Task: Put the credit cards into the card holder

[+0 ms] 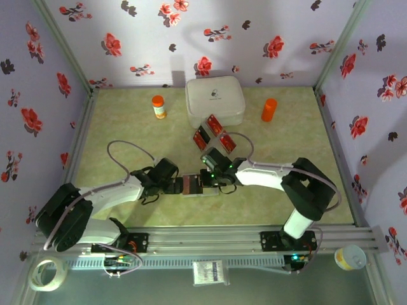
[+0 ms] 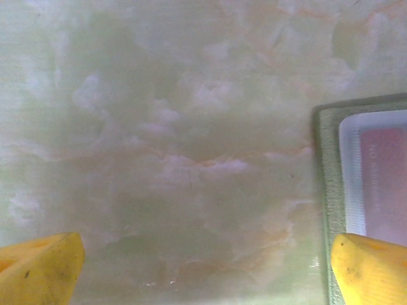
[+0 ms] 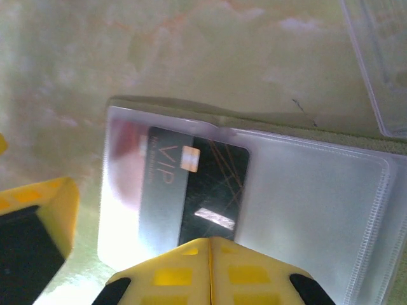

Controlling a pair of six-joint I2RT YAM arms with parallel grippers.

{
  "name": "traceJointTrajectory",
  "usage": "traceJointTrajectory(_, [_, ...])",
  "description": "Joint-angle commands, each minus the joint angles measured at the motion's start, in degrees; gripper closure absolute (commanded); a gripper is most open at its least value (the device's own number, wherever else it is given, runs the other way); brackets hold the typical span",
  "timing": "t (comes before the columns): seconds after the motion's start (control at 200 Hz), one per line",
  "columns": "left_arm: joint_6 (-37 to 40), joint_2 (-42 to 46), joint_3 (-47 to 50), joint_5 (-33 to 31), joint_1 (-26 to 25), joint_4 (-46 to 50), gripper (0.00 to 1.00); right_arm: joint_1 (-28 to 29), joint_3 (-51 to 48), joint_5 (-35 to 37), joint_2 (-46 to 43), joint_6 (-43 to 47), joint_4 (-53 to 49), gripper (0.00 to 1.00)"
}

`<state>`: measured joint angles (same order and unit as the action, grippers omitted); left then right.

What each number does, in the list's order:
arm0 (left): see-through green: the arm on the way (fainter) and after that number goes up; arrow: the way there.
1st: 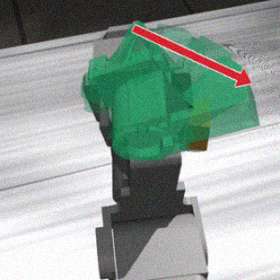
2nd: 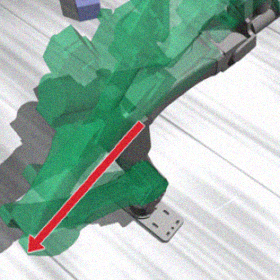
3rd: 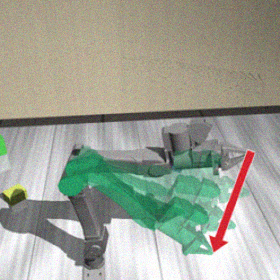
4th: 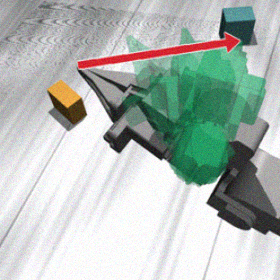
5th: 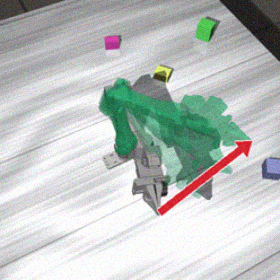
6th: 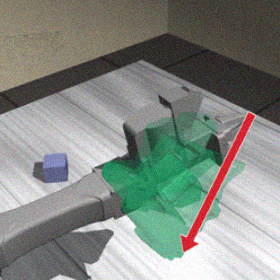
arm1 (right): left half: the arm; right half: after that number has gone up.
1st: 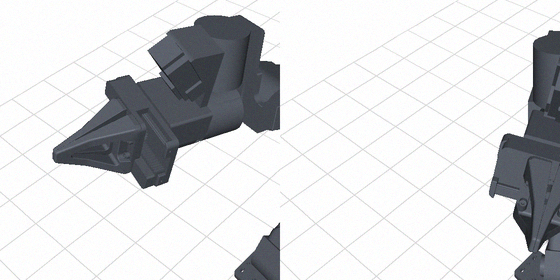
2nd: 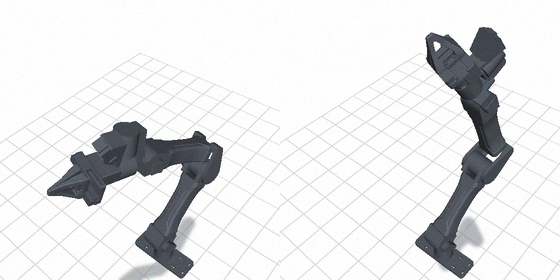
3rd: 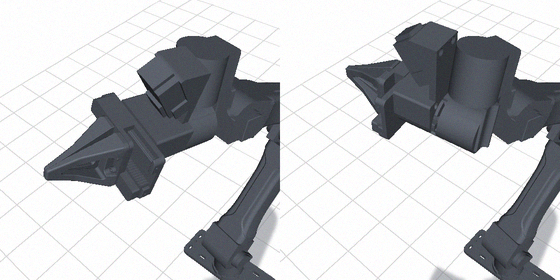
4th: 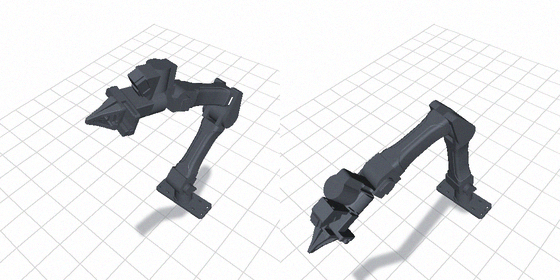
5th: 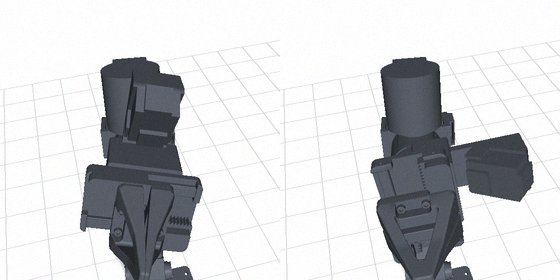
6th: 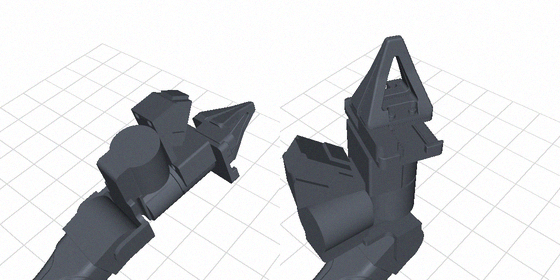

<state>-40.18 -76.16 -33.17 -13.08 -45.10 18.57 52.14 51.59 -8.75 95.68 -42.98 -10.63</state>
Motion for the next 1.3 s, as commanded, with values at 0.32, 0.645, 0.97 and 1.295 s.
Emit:
traceJointTrajectory(0.32, [2.3,-4.8,0.3,0.3,0.6,-2.5,0.0,2.8,6.4,0.2,7.9,1.0,-0.9,0.94])
traceJointTrajectory(0.645, [2.3,-4.1,0.9,0.6,0.6,-2.4,0.0,3.9,7.8,0.3,5.4,0.2,-1.4,0.96])
traceJointTrajectory(0.97, [0.9,1.5,1.3,-1.1,1.1,0.8,0.0,3.5,4.2,5.4,-1.0,-0.7,-2.4,0.94])
traceJointTrajectory(1.295, [0.5,2.4,1.3,-2.4,1.6,2.2,0.0,3.6,4.5,6.8,2.5,-1.0,-1.3,0.97])
